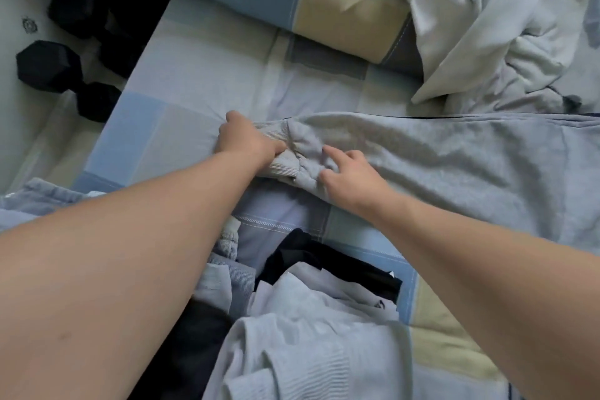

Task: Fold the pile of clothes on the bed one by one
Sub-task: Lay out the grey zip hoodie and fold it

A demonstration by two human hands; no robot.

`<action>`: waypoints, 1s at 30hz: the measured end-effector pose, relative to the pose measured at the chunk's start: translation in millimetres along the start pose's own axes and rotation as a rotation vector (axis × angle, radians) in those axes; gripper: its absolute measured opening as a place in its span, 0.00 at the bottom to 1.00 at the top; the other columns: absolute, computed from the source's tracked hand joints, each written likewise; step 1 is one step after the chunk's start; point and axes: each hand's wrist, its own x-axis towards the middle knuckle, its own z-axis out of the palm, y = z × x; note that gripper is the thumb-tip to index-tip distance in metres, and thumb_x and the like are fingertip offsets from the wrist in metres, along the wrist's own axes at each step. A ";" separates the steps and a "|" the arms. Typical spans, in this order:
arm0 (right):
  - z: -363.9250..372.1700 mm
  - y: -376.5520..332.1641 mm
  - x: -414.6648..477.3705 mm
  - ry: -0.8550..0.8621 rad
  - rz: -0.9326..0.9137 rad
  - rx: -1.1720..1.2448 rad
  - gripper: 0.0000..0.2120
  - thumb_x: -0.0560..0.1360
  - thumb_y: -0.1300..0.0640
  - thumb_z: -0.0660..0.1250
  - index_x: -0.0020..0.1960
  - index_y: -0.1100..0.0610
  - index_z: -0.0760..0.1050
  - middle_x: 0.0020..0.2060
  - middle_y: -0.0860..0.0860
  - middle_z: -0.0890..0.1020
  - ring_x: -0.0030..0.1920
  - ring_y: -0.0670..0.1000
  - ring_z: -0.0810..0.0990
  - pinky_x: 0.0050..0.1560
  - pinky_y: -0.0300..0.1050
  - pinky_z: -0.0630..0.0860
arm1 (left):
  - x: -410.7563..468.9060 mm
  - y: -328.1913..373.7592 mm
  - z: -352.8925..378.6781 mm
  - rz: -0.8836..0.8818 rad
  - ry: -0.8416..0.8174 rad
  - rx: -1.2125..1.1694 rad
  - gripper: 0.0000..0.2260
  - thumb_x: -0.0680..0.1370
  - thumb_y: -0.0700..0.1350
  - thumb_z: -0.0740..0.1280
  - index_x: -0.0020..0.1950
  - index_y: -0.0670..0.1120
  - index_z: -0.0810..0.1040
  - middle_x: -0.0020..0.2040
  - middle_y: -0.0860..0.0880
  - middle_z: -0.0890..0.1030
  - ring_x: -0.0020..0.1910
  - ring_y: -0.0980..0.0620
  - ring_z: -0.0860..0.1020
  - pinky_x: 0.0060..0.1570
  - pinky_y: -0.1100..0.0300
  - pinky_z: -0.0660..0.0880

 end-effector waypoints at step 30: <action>-294.1 352.4 -295.6 0.034 0.098 1.447 0.33 0.80 0.29 0.47 0.71 0.48 0.73 0.68 0.58 0.78 0.70 0.60 0.74 0.77 0.56 0.61 | -447.5 308.7 197.3 0.664 -0.355 -0.282 0.05 0.69 0.49 0.67 0.39 0.48 0.77 0.31 0.54 0.76 0.32 0.51 0.73 0.37 0.58 0.70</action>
